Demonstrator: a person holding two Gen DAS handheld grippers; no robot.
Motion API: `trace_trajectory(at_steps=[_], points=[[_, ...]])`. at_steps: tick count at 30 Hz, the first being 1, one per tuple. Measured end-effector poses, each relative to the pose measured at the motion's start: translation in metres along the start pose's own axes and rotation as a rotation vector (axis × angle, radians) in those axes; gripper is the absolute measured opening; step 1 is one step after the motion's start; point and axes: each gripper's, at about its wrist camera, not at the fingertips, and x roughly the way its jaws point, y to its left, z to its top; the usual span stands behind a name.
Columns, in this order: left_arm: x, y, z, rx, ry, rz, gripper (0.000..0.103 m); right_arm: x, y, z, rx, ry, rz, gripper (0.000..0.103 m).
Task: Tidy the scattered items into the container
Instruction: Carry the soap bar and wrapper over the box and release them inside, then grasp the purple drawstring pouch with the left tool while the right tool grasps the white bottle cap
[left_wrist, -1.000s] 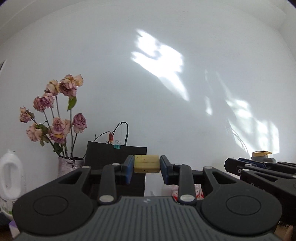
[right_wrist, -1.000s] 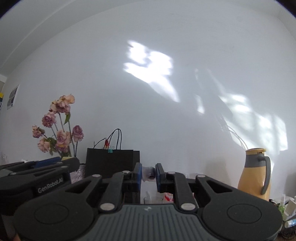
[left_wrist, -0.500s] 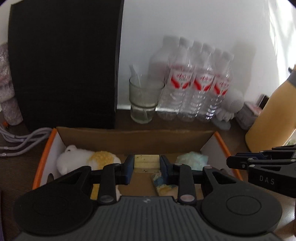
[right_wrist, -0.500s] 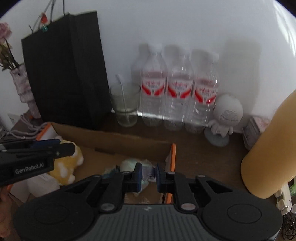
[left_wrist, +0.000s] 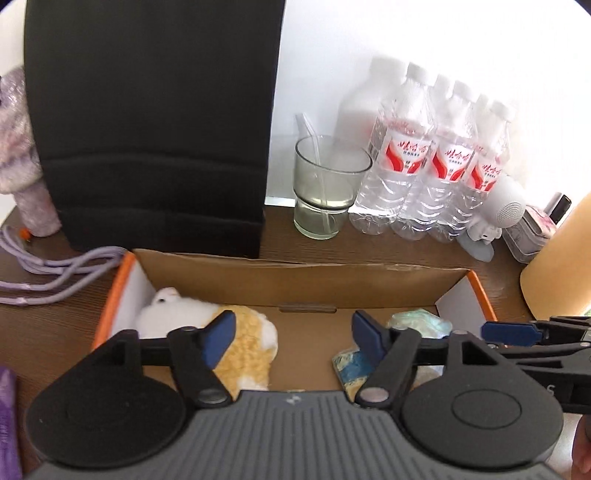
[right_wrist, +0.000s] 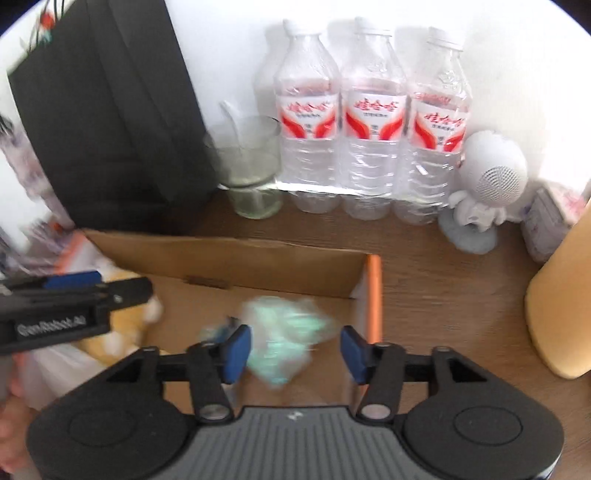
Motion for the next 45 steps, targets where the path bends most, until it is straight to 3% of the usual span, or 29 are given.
trace_trajectory(at_steps=[4,6,9,11,13,15,17,25,29,34,37,40,45], points=[[-0.028,0.002,0.0,0.008,-0.015,0.047,0.088,-0.02,0.014,0.001,0.031,-0.012,0.049,0.059],[-0.043,0.001,-0.003,0.003,-0.033,0.07,0.093,-0.031,0.021,-0.002,0.04,-0.032,0.037,0.067],[-0.076,-0.007,-0.017,0.045,-0.151,0.147,0.101,-0.051,0.031,-0.013,0.048,-0.081,0.005,0.071],[-0.1,-0.01,-0.038,0.036,-0.332,0.173,0.103,-0.069,0.04,-0.029,0.03,-0.181,-0.023,0.071],[-0.118,-0.01,-0.065,0.04,-0.502,0.155,0.103,-0.09,0.049,-0.054,-0.007,-0.374,-0.051,0.072],[-0.128,-0.01,-0.088,0.056,-0.588,0.135,0.103,-0.105,0.054,-0.086,-0.065,-0.593,-0.079,0.073],[-0.136,-0.01,-0.105,0.062,-0.63,0.118,0.103,-0.111,0.054,-0.112,-0.095,-0.718,-0.08,0.077],[-0.181,-0.021,-0.147,0.121,-0.734,0.149,0.103,-0.149,0.061,-0.143,-0.042,-0.784,-0.097,0.079],[-0.213,-0.013,-0.201,0.093,-0.691,0.126,0.103,-0.18,0.071,-0.197,-0.047,-0.755,-0.11,0.081],[-0.241,0.01,-0.316,0.017,-0.599,0.03,0.103,-0.212,0.08,-0.306,-0.032,-0.701,-0.07,0.087],[-0.241,0.004,-0.366,0.081,-0.471,-0.036,0.103,-0.217,0.082,-0.375,-0.007,-0.703,-0.038,0.087],[-0.237,0.0,-0.376,0.125,-0.435,-0.023,0.103,-0.211,0.075,-0.409,0.071,-0.657,-0.033,0.088],[-0.219,0.015,-0.346,0.047,-0.41,0.023,0.103,-0.179,0.062,-0.373,0.059,-0.572,-0.034,0.085]])
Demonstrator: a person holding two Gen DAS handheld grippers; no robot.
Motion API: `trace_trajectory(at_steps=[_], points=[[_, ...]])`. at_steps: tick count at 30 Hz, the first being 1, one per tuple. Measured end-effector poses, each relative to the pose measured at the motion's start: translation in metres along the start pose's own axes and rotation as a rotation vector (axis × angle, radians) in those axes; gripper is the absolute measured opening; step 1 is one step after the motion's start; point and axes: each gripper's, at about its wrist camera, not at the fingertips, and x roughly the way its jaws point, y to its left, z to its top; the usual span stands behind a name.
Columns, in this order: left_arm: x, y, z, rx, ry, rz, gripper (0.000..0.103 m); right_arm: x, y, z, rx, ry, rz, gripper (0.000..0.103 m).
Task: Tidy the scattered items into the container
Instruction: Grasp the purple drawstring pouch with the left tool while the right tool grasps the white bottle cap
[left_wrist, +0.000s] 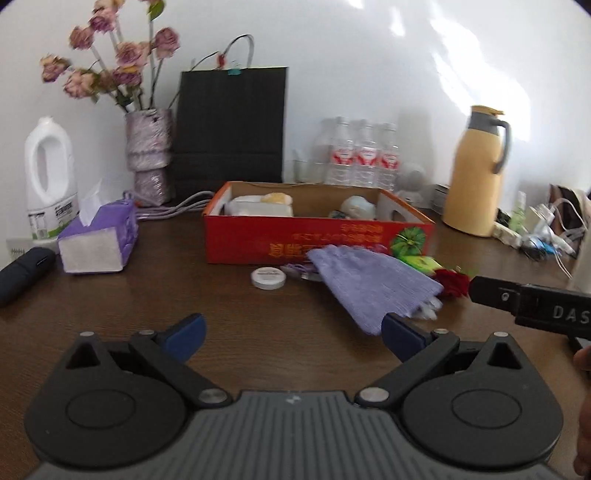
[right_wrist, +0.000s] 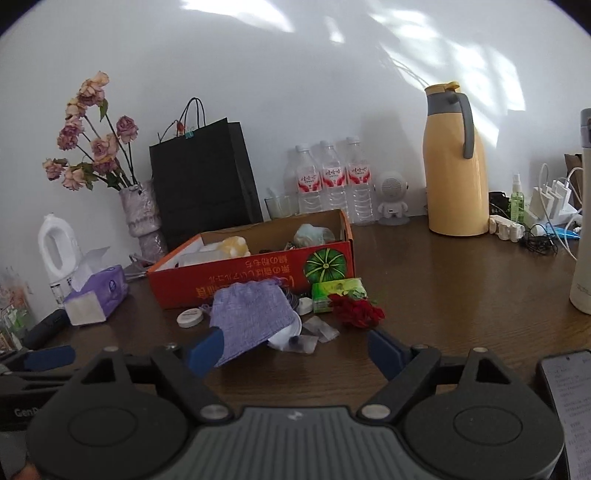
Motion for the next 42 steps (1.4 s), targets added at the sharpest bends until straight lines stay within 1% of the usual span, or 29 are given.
trace_trajectory(at_steps=[2,3,5,7,8,11,13,15,17,19,21,22,24,25,27,28,29,31,32,33,34,36,37,38,39,41,42], points=[[0.006,0.012,0.004,-0.03,0.007,0.01,0.103,0.031,0.004,0.012,-0.022,0.024,0.029,0.085],[0.008,0.014,0.003,-0.034,0.01,0.024,0.103,0.048,0.008,0.016,-0.034,0.035,0.034,0.083],[0.013,0.021,0.003,-0.028,0.017,0.045,0.103,0.081,0.014,0.02,-0.049,0.078,0.013,0.082],[0.016,0.027,0.002,-0.029,0.025,0.056,0.103,0.109,0.013,0.022,-0.026,0.154,0.026,0.063],[0.017,0.031,0.002,-0.033,0.027,0.06,0.103,0.118,0.012,0.021,-0.006,0.186,0.051,0.033],[0.023,0.038,0.005,-0.044,0.03,0.079,0.103,0.121,0.016,0.021,-0.012,0.206,0.141,0.004],[0.025,0.043,0.011,-0.035,0.018,0.085,0.103,0.1,0.025,0.025,-0.061,0.198,0.198,0.004],[0.026,0.044,0.017,-0.01,-0.002,0.081,0.103,0.066,0.03,0.03,-0.103,0.201,0.252,0.004],[0.03,0.042,0.024,0.022,-0.01,0.06,0.103,0.033,0.026,0.028,-0.113,0.234,0.276,0.003],[0.039,0.035,0.028,0.053,-0.013,0.034,0.103,0.011,0.016,0.016,-0.13,0.281,0.247,0.004],[0.047,0.026,0.032,0.061,-0.004,0.006,0.103,0.002,0.007,0.001,-0.162,0.32,0.183,0.005],[0.049,0.021,0.034,0.055,-0.001,-0.027,0.102,-0.001,0.004,-0.006,-0.175,0.325,0.171,0.006],[0.045,0.009,0.034,0.062,-0.011,-0.134,0.102,-0.009,0.005,-0.017,-0.222,0.291,0.17,0.013],[0.042,0.003,0.032,0.076,-0.013,-0.187,0.103,-0.012,0.01,-0.023,-0.278,0.27,0.163,0.014],[0.037,-0.008,0.024,0.133,0.001,-0.293,0.103,-0.013,0.019,-0.03,-0.384,0.282,0.162,0.029],[0.035,-0.013,0.019,0.162,0.015,-0.315,0.103,-0.016,0.02,-0.03,-0.41,0.279,0.18,0.046],[0.034,-0.019,0.013,0.174,0.042,-0.313,0.103,-0.022,0.017,-0.027,-0.408,0.247,0.195,0.051],[0.035,-0.03,0.002,0.162,0.12,-0.291,0.103,-0.033,0.002,-0.015,-0.336,0.176,0.2,0.051],[0.035,-0.038,-0.004,0.172,0.143,-0.278,0.103,-0.035,-0.009,-0.009,-0.287,0.159,0.189,0.051],[0.032,-0.046,-0.008,0.182,0.146,-0.264,0.103,-0.036,-0.02,-0.005,-0.241,0.152,0.172,0.051],[0.03,-0.053,-0.011,0.184,0.148,-0.263,0.103,-0.034,-0.03,-0.003,-0.201,0.162,0.146,0.051],[0.029,-0.066,-0.018,0.182,0.181,-0.267,0.103,-0.025,-0.041,-0.005,-0.166,0.216,0.106,0.053],[0.03,-0.073,-0.022,0.198,0.2,-0.253,0.101,-0.023,-0.043,-0.009,-0.166,0.235,0.103,0.053],[0.03,-0.077,-0.025,0.215,0.207,-0.219,0.1,-0.022,-0.043,-0.012,-0.166,0.244,0.106,0.048],[0.03,-0.078,-0.028,0.225,0.216,-0.201,0.099,-0.022,-0.042,-0.015,-0.162,0.251,0.111,0.048],[0.032,-0.072,-0.029,0.196,0.247,-0.19,0.091,-0.021,-0.041,-0.02,-0.155,0.26,0.124,0.048],[0.033,-0.069,-0.03,0.175,0.26,-0.185,0.088,-0.021,-0.04,-0.024,-0.161,0.262,0.118,0.048]])
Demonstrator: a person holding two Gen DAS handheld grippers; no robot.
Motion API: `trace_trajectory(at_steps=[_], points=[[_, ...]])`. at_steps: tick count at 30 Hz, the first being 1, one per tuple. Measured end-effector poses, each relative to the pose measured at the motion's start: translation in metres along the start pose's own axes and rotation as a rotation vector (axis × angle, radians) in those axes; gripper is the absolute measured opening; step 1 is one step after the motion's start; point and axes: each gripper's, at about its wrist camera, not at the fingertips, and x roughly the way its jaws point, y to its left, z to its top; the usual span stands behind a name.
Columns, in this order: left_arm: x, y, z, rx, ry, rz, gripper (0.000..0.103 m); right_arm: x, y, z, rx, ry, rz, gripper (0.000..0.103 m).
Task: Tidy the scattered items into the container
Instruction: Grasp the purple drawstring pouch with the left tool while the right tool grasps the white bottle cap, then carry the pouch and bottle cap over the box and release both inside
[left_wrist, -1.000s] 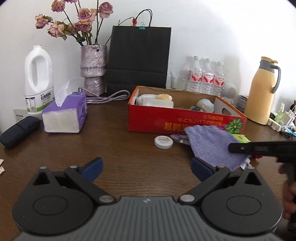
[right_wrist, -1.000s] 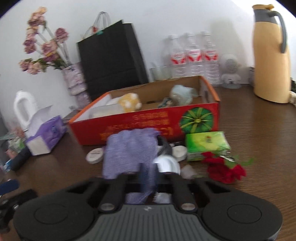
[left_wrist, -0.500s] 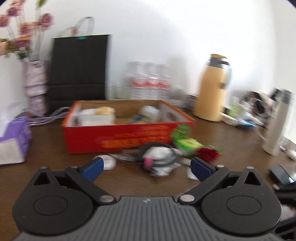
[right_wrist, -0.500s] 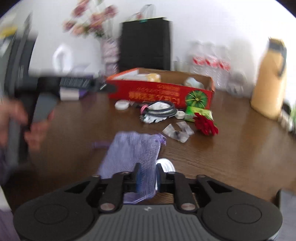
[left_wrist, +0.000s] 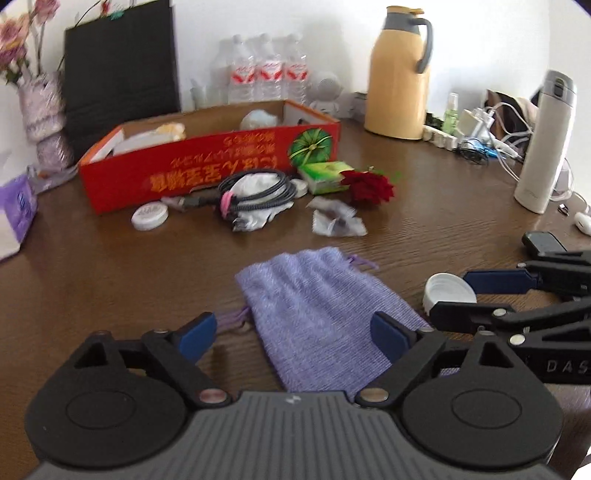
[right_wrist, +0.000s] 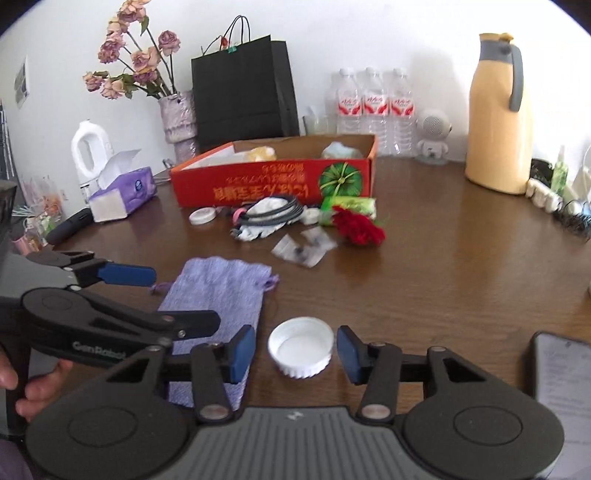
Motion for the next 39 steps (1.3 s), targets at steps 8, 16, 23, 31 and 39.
trace_trajectory(at_steps=[8,16,23,31,39], points=[[-0.001,-0.008,-0.006,0.005,-0.049,-0.037,0.008,0.016,0.007,-0.004,-0.059,0.008,-0.058,0.039],[-0.045,-0.003,-0.013,-0.003,-0.198,0.033,0.006,0.012,0.018,0.001,-0.04,-0.024,-0.044,0.039],[-0.1,0.006,-0.034,-0.015,-0.343,0.084,0.006,-0.012,0.044,0.004,-0.074,-0.089,-0.05,0.039],[-0.144,0.018,-0.022,-0.004,-0.536,0.143,0.006,-0.056,0.065,0.007,-0.106,-0.316,-0.079,0.039],[-0.118,0.042,0.109,0.104,-0.903,0.193,0.006,-0.022,0.064,0.126,-0.066,-0.592,-0.069,0.039]])
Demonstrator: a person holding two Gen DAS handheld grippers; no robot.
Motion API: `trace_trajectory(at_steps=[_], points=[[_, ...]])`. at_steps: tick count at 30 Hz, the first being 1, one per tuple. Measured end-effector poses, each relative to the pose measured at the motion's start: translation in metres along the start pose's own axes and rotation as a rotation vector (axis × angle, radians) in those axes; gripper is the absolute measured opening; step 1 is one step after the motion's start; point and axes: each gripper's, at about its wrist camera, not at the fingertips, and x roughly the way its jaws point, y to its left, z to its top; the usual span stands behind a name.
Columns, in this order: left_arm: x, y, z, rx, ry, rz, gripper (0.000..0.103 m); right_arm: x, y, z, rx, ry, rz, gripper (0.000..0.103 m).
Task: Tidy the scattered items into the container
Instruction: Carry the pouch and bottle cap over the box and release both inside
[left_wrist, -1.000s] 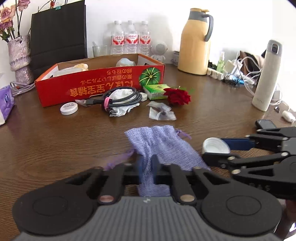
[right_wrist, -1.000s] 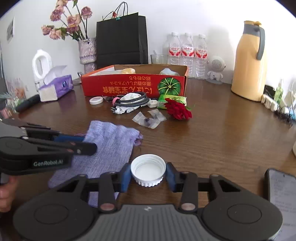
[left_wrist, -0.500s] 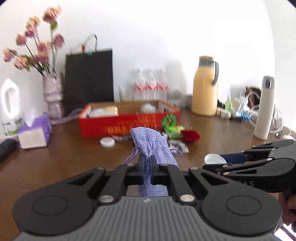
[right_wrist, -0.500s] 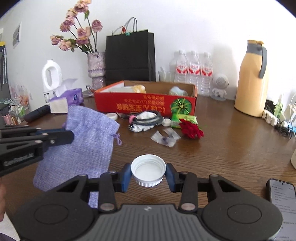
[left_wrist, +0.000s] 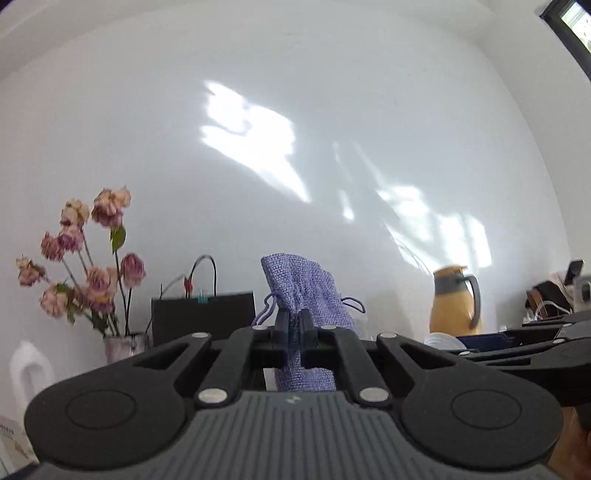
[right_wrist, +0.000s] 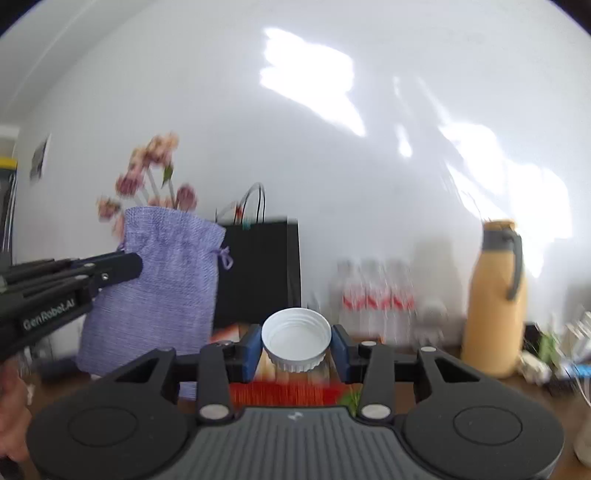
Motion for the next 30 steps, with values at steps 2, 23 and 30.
trace_trajectory(at_steps=[2,23,30], points=[[0.038,0.01,0.015,-0.012,-0.021,0.015,0.006,0.037,-0.003,0.028,-0.002,-0.043,-0.02,0.039],[0.366,0.047,-0.176,-0.275,1.03,-0.034,0.014,0.366,-0.104,-0.032,0.081,1.02,0.024,0.039],[0.364,0.045,-0.175,-0.234,1.049,-0.118,0.059,0.388,-0.098,-0.051,0.053,1.089,-0.009,0.062]])
